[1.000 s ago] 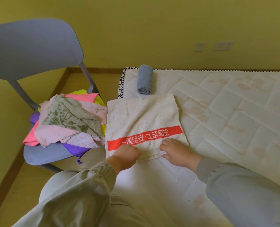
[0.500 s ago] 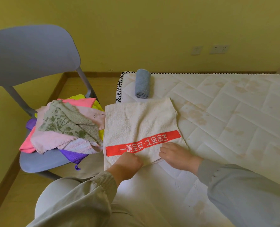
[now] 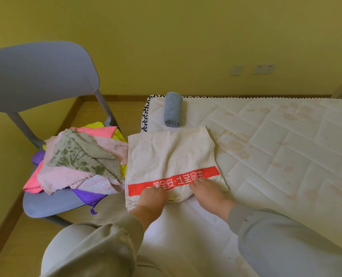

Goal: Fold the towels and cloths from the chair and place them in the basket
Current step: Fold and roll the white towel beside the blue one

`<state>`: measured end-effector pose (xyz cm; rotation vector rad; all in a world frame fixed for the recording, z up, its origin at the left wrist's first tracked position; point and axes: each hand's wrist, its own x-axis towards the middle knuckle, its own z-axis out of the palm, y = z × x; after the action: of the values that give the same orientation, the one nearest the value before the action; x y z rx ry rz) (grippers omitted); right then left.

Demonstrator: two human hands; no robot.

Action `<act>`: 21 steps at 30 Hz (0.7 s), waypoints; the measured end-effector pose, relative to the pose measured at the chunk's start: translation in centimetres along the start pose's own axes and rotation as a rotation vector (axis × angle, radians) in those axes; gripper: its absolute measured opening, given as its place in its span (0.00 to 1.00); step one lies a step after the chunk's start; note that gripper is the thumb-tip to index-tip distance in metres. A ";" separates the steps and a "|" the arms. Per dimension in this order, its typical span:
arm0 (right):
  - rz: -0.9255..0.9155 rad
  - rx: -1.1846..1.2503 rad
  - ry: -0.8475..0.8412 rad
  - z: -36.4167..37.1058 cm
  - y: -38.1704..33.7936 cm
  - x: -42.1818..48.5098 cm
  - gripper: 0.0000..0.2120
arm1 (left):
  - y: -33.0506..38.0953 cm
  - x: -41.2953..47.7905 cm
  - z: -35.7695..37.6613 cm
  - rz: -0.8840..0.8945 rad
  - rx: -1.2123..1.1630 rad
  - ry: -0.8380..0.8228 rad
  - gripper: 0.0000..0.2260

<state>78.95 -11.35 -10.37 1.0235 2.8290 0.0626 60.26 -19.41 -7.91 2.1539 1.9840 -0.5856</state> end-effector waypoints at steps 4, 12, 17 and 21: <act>0.224 0.186 0.146 -5.5 0.5 2.7 0.14 | -3.8 0.8 -5.1 -0.161 -0.183 0.098 0.18; 0.244 0.317 0.254 -19.3 2.4 7.4 0.15 | -10.8 -1.8 -17.0 -0.156 -0.228 0.495 0.09; 0.214 0.466 0.312 -25.7 3.1 6.6 0.16 | -13.3 -5.3 -21.6 -0.105 -0.320 0.555 0.10; 0.265 0.440 0.373 -29.2 3.7 6.8 0.13 | -15.0 -7.7 -24.7 -0.163 -0.351 0.566 0.15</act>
<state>72.11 -4.01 18.14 1.6277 3.0889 -0.4022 49.57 -15.69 19.78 2.0928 2.3179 0.3871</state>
